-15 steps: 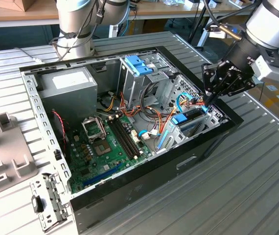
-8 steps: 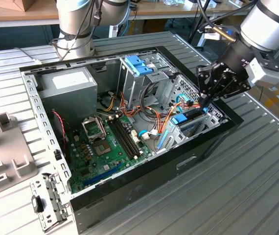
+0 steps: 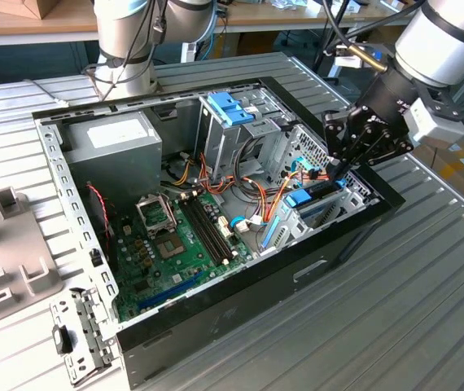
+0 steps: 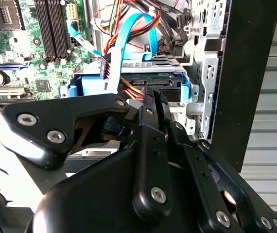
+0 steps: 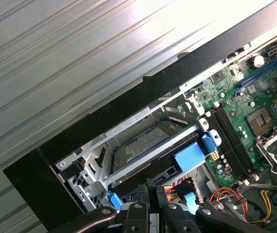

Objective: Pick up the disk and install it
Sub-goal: 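Insert the first disk wire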

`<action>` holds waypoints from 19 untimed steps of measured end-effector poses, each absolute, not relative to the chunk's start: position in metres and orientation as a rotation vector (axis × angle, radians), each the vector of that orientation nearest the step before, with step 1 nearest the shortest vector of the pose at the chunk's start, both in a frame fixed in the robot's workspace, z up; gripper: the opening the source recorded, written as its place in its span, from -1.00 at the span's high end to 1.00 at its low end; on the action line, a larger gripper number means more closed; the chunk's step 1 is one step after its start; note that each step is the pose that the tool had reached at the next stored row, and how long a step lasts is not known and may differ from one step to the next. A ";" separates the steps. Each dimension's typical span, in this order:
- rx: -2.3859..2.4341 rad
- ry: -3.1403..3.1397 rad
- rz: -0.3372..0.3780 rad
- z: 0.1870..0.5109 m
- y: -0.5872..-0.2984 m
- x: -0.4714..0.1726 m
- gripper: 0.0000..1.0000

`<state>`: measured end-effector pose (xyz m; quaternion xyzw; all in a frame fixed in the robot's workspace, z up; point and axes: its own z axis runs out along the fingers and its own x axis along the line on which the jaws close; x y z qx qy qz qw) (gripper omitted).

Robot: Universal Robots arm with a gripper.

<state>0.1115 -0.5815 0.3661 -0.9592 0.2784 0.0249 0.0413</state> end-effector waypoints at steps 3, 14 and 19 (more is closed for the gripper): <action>-2.930 0.873 0.075 0.366 -0.581 0.111 0.65; -2.883 1.013 0.069 0.366 -0.581 0.111 0.65; -2.863 1.065 0.067 0.365 -0.581 0.111 0.65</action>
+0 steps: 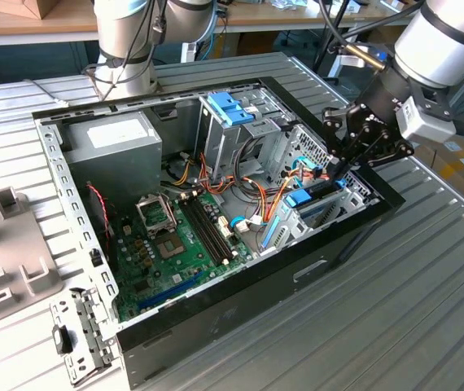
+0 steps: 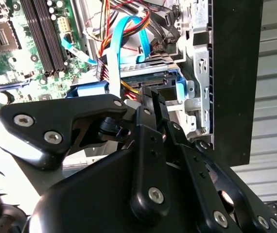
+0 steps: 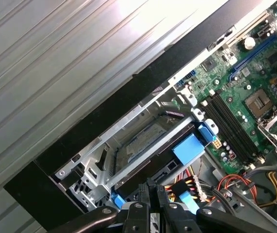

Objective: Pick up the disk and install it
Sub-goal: 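Insert the first disk wire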

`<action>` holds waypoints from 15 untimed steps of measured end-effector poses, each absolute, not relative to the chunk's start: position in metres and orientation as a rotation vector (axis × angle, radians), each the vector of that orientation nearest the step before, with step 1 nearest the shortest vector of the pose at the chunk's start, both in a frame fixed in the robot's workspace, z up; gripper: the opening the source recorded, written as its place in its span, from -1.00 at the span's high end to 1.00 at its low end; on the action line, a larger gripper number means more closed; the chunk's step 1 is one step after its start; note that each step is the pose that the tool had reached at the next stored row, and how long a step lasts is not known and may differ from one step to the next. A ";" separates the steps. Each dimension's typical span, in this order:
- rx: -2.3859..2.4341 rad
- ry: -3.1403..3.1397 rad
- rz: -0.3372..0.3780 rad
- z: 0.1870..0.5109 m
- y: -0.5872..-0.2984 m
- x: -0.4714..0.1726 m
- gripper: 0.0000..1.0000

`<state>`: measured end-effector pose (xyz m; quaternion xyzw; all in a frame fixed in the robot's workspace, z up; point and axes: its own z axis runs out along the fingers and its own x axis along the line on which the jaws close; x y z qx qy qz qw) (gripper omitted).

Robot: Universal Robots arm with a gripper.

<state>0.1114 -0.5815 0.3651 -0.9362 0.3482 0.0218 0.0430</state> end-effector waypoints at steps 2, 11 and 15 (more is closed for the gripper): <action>-2.854 1.088 0.066 0.365 -0.581 0.111 0.65; -2.793 1.232 0.059 0.364 -0.581 0.111 0.65; -2.767 1.286 0.056 0.364 -0.581 0.111 0.65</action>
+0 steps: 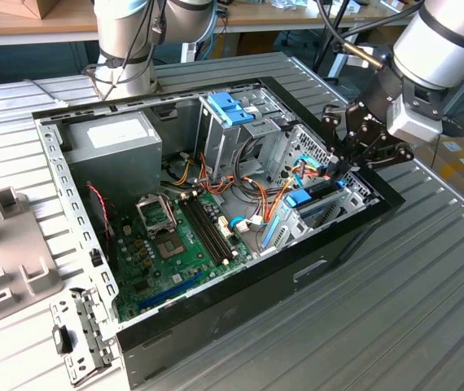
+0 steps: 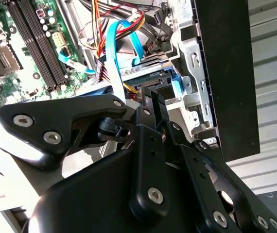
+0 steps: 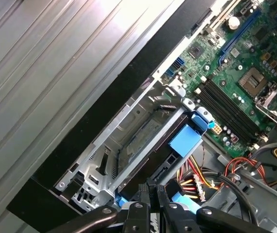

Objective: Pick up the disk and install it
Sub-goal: 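Insert the first disk wire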

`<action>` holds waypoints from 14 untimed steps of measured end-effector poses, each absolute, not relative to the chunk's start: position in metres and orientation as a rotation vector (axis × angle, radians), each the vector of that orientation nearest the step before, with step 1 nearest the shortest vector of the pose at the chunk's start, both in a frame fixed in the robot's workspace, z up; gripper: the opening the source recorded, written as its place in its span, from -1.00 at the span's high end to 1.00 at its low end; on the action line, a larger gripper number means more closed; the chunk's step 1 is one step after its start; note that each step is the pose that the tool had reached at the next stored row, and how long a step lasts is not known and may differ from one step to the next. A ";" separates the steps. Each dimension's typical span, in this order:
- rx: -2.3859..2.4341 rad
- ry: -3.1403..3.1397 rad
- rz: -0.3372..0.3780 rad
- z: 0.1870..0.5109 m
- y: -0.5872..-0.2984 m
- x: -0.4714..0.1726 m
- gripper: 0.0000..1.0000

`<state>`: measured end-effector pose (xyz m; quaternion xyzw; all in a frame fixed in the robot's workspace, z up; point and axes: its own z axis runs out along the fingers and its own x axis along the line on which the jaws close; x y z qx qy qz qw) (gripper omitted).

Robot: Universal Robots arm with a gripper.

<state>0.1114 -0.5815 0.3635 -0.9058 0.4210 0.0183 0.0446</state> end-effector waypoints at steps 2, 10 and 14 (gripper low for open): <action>-2.754 1.315 0.055 0.363 -0.581 0.111 0.65; -2.710 1.400 0.050 0.363 -0.581 0.111 0.65; -2.689 1.439 0.048 0.362 -0.581 0.111 0.65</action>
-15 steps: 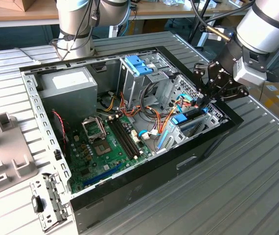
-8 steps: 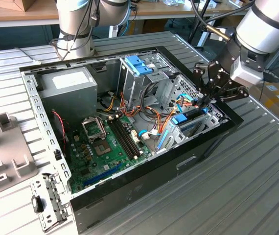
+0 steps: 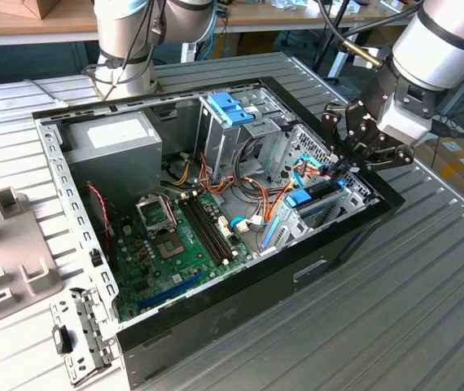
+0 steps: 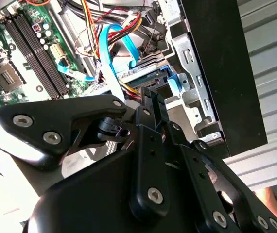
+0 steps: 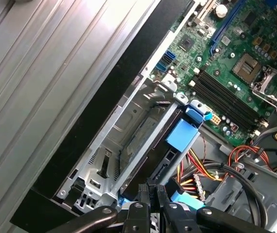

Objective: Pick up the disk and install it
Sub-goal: 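Insert the first disk wire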

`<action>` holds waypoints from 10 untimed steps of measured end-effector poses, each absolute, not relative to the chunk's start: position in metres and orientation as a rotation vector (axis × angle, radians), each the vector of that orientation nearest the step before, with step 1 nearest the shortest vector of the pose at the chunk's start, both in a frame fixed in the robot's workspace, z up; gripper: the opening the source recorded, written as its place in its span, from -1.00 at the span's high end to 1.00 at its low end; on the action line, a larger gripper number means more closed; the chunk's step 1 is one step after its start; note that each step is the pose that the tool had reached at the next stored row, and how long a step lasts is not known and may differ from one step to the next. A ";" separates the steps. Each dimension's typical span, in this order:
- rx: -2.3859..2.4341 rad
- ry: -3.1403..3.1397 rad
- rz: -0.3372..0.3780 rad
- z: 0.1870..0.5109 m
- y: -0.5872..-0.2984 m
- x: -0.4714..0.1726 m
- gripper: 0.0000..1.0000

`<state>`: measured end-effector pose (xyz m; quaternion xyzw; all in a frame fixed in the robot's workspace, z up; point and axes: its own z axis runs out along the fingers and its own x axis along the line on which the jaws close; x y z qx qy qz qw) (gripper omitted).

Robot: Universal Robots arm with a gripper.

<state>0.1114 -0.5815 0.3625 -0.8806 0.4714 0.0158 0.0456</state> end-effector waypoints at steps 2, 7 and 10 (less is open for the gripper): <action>-2.676 1.462 0.047 0.362 -0.581 0.111 0.65; -2.649 1.510 0.044 0.362 -0.581 0.111 0.65; -2.629 1.545 0.043 0.362 -0.581 0.111 0.65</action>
